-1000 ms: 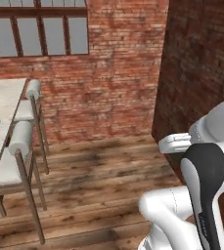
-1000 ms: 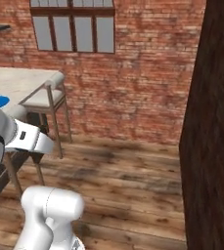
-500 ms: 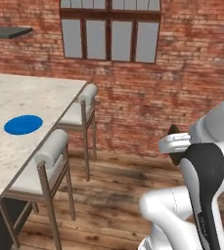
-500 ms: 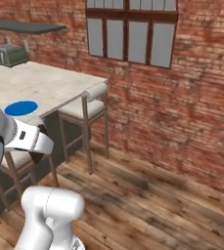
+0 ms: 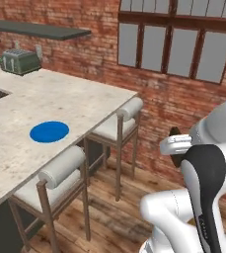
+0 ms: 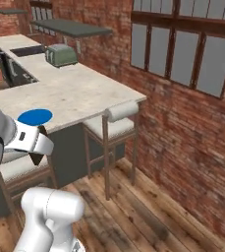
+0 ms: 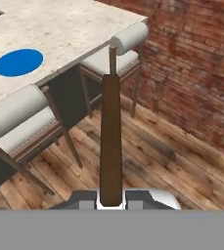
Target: Start the toaster. Once the lever pops up, take the bread to the plate on the dining counter.
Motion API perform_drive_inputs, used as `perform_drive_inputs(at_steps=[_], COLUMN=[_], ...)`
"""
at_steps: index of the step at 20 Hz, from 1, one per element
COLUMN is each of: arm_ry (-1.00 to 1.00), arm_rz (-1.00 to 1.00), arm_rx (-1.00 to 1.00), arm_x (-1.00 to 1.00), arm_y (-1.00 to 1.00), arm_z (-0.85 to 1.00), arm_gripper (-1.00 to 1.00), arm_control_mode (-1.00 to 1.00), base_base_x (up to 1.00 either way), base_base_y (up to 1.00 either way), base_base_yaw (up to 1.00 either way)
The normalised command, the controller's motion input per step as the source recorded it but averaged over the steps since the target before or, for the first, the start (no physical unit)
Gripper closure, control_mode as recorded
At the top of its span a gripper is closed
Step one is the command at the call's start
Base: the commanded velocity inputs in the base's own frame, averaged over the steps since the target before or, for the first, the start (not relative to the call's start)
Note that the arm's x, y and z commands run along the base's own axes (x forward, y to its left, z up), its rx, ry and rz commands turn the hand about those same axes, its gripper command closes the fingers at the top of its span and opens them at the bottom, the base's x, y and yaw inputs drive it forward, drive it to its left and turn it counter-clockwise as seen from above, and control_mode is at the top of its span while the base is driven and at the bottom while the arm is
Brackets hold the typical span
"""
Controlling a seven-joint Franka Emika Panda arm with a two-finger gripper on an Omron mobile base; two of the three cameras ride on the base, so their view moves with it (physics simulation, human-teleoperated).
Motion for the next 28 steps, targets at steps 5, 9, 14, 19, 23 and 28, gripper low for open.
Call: perform_drive_inputs(at_steps=[5,9,14,19,23,28], arm_ry=[0.00,0.00,0.00,0.00,0.00,0.00], arm_rz=[0.00,0.00,0.00,0.00,0.00,0.00], arm_rx=[0.00,0.00,0.00,0.00,0.00,0.00], arm_x=[0.00,0.00,0.00,0.00,0.00,0.00], arm_y=[0.00,0.00,0.00,0.00,0.00,0.00], arm_z=[0.00,0.00,0.00,0.00,0.00,0.00], arm_gripper=[1.00,1.00,1.00,1.00,1.00,1.00], arm_control_mode=[1.00,1.00,1.00,1.00,1.00,1.00], base_base_x=[0.67,0.54,0.39,0.45,0.54,0.57], base_base_y=[-0.62,-0.37,-0.19,-0.10,-0.06,-0.15], base_base_yaw=[0.57,0.56,0.53,0.45,0.44,0.34])
